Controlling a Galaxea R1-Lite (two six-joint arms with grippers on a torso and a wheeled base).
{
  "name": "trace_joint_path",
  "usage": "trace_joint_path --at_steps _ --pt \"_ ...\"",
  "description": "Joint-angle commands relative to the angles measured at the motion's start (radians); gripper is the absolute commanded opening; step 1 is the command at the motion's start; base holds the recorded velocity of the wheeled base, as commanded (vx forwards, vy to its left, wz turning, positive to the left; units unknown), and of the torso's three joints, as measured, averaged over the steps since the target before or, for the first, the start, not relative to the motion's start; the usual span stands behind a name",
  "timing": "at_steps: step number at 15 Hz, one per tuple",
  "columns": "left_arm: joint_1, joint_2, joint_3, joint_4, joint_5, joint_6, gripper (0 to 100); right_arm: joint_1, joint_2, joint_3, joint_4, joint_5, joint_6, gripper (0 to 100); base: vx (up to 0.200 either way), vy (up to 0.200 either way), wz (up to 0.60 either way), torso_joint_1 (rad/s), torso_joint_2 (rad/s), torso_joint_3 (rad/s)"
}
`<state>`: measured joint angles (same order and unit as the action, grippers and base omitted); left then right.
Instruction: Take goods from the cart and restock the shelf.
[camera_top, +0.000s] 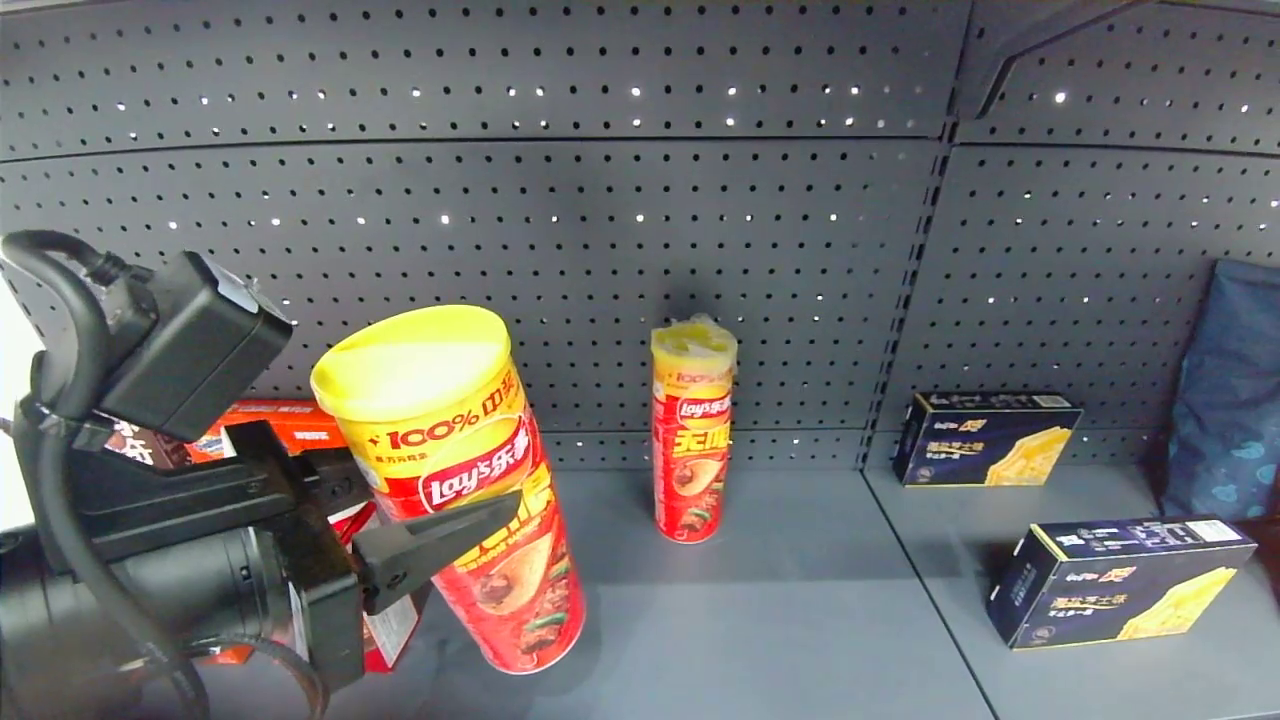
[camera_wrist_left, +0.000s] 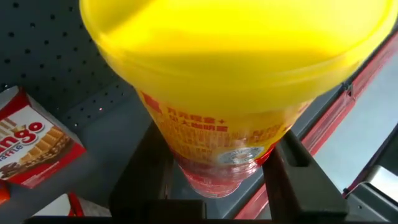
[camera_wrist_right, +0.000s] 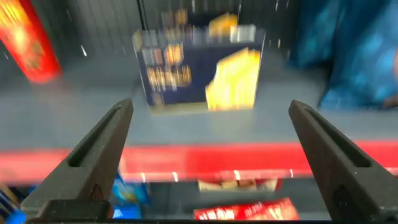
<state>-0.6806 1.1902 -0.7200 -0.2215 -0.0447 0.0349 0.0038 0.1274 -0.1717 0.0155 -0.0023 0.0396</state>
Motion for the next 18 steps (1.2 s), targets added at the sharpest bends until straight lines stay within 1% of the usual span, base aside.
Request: trace_joint_path --at_steps 1,2,3,4,5,6,7,8,9,10,11,13,14,15,16,17,18 --pt "-0.011 0.008 0.001 0.001 0.0 0.0 0 0.015 0.267 -0.21 0.014 0.018 -0.078 100 0.0 0.0 0.0 0.0 0.0 0.0" --pt "-0.016 0.008 0.005 0.005 0.0 0.0 0 0.018 0.373 -0.278 0.012 0.024 -0.162 100 0.0 0.0 0.0 0.0 0.0 0.0" --pt "-0.016 0.006 0.007 0.007 0.002 0.0 0 0.051 0.454 -0.324 0.012 0.048 -0.179 100 0.0 0.0 0.0 0.0 0.0 0.0" --pt "-0.014 0.005 0.007 0.007 0.002 0.0 0 0.125 0.529 -0.356 0.009 0.093 -0.179 100 0.0 0.0 0.0 0.0 0.0 0.0" --pt "-0.014 0.003 0.007 0.007 0.002 0.0 0 0.18 0.574 -0.379 0.009 0.094 -0.179 100 0.0 0.0 0.0 0.0 0.0 0.0" --pt "-0.011 0.002 0.007 0.007 0.002 0.0 0 0.265 0.653 -0.408 0.009 0.094 -0.173 100 0.0 0.0 0.0 0.0 0.0 0.0" --pt "-0.01 0.002 0.013 0.008 0.002 -0.001 0 0.323 0.721 -0.446 0.011 0.094 -0.161 100 0.0 0.0 0.0 0.0 0.0 0.0" --pt "-0.011 0.002 0.019 0.008 0.002 0.0 0 0.357 0.79 -0.488 0.011 0.094 -0.141 100 0.0 0.0 0.0 0.0 0.0 0.0" --pt "-0.014 0.002 0.022 0.008 0.002 -0.001 0 0.369 0.827 -0.512 0.009 0.094 -0.13 100 0.0 0.0 0.0 0.0 0.0 0.0" --pt "-0.016 0.0 0.044 0.008 0.002 0.0 0 0.4 0.922 -0.583 0.007 0.094 -0.09 100 0.0 0.0 0.0 0.0 0.0 0.0" --pt "-0.016 0.0 0.051 0.007 0.002 0.0 0 0.418 0.959 -0.608 0.006 0.094 -0.069 100 0.0 0.0 0.0 0.0 0.0 0.0" --pt "0.0 -0.001 0.059 0.007 0.0 -0.003 0 0.447 1.061 -0.647 -0.045 0.111 -0.06 100 0.0 0.0 0.0 0.0 0.0 0.0" --pt "0.0 -0.003 0.059 0.005 0.0 -0.01 0 0.463 1.117 -0.655 -0.06 0.12 -0.061 100 0.0 0.0 0.0 0.0 0.0 0.0" --pt "-0.002 -0.003 0.059 0.004 0.0 -0.02 0 0.49 1.196 -0.658 -0.135 0.12 -0.061 100 0.0 0.0 0.0 0.0 0.0 0.0" --pt "-0.002 -0.003 0.059 0.002 0.0 -0.021 0 0.498 1.229 -0.658 -0.178 0.122 -0.061 100 0.0 0.0 0.0 0.0 0.0 0.0" --pt "-0.002 -0.001 0.057 0.002 0.0 -0.021 0 0.519 1.319 -0.663 -0.307 0.134 -0.06 100 0.0 0.0 0.0 0.0 0.0 0.0" --pt "-0.002 -0.001 0.056 0.002 0.0 -0.021 0 0.528 1.356 -0.678 -0.321 0.156 -0.061 100 0.0 0.0 0.0 0.0 0.0 0.0"
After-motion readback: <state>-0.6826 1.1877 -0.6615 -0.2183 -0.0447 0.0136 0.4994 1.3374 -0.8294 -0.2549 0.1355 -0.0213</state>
